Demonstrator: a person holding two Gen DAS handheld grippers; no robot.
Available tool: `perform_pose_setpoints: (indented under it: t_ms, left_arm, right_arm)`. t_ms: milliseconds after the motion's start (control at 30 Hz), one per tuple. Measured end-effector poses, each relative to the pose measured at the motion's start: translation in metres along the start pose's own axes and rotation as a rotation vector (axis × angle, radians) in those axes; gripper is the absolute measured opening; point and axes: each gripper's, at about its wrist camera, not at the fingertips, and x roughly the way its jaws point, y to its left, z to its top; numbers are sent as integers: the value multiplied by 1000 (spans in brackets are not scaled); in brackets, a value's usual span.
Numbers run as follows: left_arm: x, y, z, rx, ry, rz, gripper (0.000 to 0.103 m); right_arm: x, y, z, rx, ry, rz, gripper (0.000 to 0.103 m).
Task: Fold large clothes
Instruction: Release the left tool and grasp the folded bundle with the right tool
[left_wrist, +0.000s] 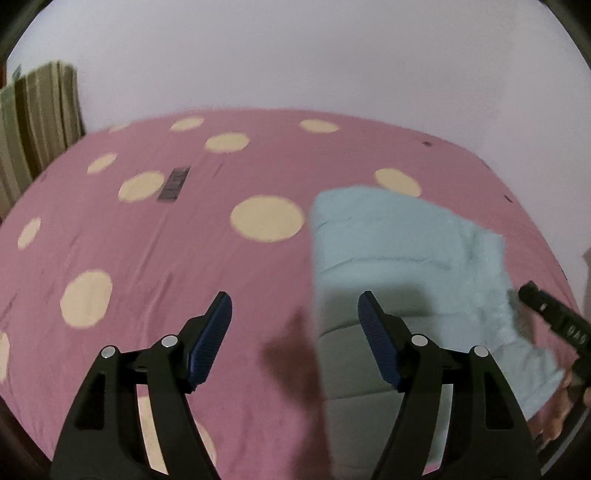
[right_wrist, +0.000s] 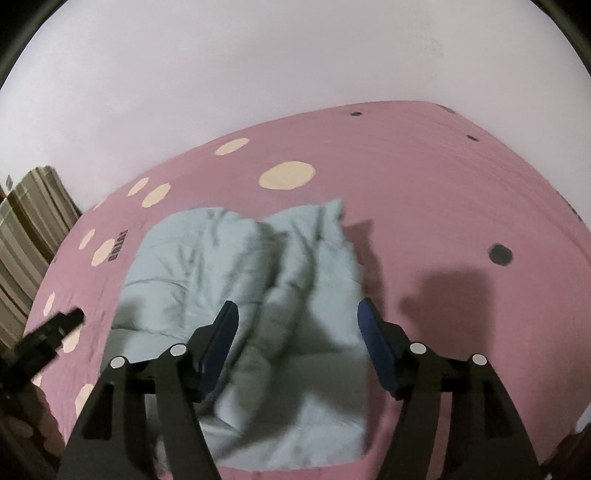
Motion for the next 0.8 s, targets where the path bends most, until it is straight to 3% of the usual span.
perform_pose_setpoints:
  t_ms: [167, 400, 433, 467, 567, 800]
  left_arm:
    - [7, 15, -9, -32, 12, -19, 71]
    - [16, 12, -17, -50, 21, -94, 71]
    - [17, 9, -18, -51, 25, -101, 71]
    - [19, 8, -19, -50, 30, -108, 71]
    - [20, 2, -19, -53, 35, -128, 71]
    - [18, -27, -9, 1, 15, -179, 71]
  right_arm:
    - [20, 27, 3, -43, 48, 12, 67]
    - [41, 32, -8, -26, 124, 35, 67]
    - [41, 32, -9, -22, 125, 42, 55]
    - [42, 33, -10, -22, 133, 64, 34]
    - [44, 37, -10, -26, 152, 127, 13]
    - [25, 19, 6, -44, 95, 128, 10]
